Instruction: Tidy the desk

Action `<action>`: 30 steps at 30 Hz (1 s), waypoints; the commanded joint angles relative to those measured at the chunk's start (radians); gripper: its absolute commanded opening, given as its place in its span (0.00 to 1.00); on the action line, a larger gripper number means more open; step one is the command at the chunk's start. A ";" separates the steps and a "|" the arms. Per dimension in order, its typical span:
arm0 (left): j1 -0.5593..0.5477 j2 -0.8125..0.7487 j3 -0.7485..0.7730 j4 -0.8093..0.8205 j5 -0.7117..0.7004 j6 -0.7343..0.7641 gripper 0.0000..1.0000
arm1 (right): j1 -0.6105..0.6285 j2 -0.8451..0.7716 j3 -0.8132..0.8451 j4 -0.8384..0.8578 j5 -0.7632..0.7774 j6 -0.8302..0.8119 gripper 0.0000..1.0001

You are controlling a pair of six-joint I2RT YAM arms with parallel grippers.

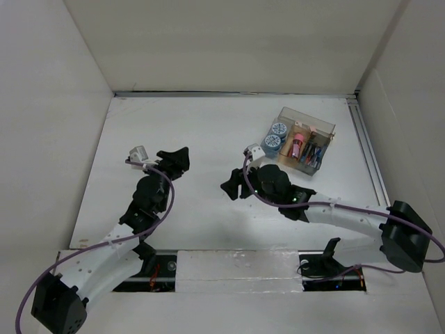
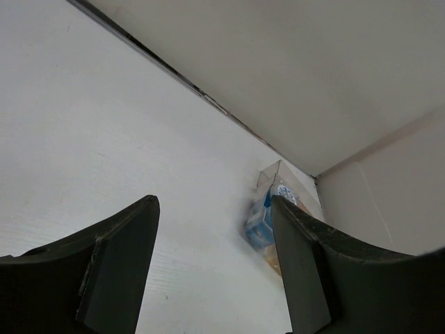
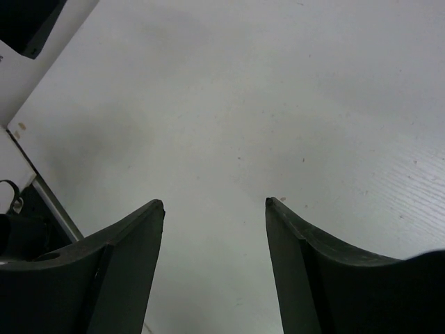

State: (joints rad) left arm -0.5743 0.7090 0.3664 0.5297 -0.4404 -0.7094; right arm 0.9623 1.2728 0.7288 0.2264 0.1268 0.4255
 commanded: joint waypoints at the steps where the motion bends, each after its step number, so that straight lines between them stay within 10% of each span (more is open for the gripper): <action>1: 0.005 -0.005 -0.009 -0.034 -0.006 -0.035 0.61 | 0.010 0.011 -0.014 0.116 0.013 0.009 0.66; 30: 0.005 0.043 -0.006 0.049 0.048 0.007 0.61 | 0.019 0.163 0.054 0.059 0.060 0.021 0.65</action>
State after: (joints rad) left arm -0.5743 0.7738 0.3649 0.5064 -0.4004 -0.7143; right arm 0.9714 1.4361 0.7326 0.2703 0.1688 0.4419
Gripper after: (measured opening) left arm 0.611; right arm 0.653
